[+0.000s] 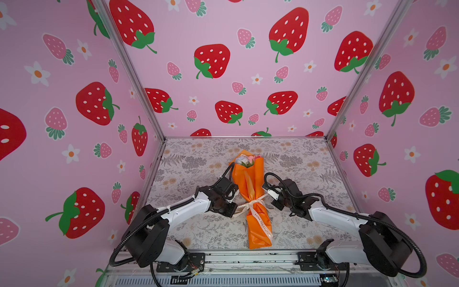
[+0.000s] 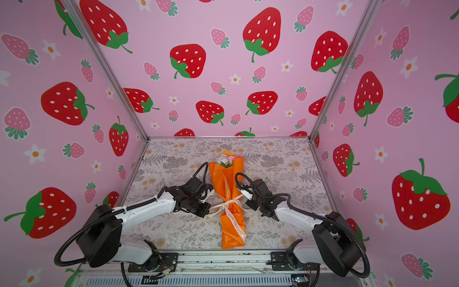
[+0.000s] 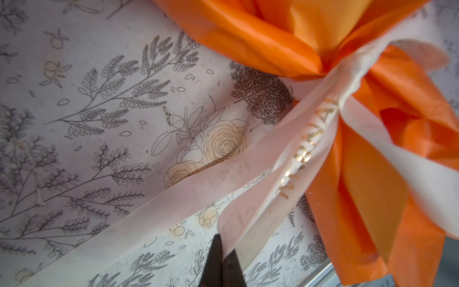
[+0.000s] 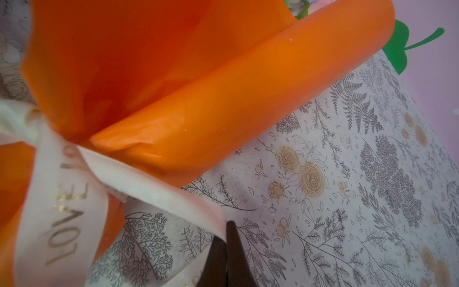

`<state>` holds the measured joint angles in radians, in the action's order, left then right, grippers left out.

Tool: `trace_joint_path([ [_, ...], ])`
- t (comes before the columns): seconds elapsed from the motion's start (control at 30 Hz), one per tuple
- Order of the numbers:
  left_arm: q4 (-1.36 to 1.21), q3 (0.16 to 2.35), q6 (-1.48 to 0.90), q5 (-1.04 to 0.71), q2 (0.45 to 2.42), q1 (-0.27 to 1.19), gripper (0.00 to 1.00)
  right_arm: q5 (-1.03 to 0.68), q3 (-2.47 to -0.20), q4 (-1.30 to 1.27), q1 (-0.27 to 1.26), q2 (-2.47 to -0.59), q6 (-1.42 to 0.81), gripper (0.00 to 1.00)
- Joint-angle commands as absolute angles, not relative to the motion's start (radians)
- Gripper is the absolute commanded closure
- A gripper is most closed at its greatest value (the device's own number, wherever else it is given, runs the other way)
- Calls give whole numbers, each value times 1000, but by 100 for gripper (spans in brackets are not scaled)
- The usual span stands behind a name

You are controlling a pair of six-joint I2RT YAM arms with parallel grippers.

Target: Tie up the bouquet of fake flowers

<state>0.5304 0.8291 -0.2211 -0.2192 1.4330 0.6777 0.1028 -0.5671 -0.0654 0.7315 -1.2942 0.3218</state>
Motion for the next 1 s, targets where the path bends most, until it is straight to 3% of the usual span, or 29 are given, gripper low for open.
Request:
trace_joint_path([
  [0.0, 631, 839, -204, -147, 1450, 667, 100, 220, -553, -35, 725, -1249, 271, 100],
  [0.57, 705, 867, -206, -73, 1447, 581, 100, 488, -513, 31, 695, -1189, 97, 100],
  [0.97, 779, 978, -107, 82, 1469, 535, 100, 527, -520, 52, 640, -1192, 98, 100],
])
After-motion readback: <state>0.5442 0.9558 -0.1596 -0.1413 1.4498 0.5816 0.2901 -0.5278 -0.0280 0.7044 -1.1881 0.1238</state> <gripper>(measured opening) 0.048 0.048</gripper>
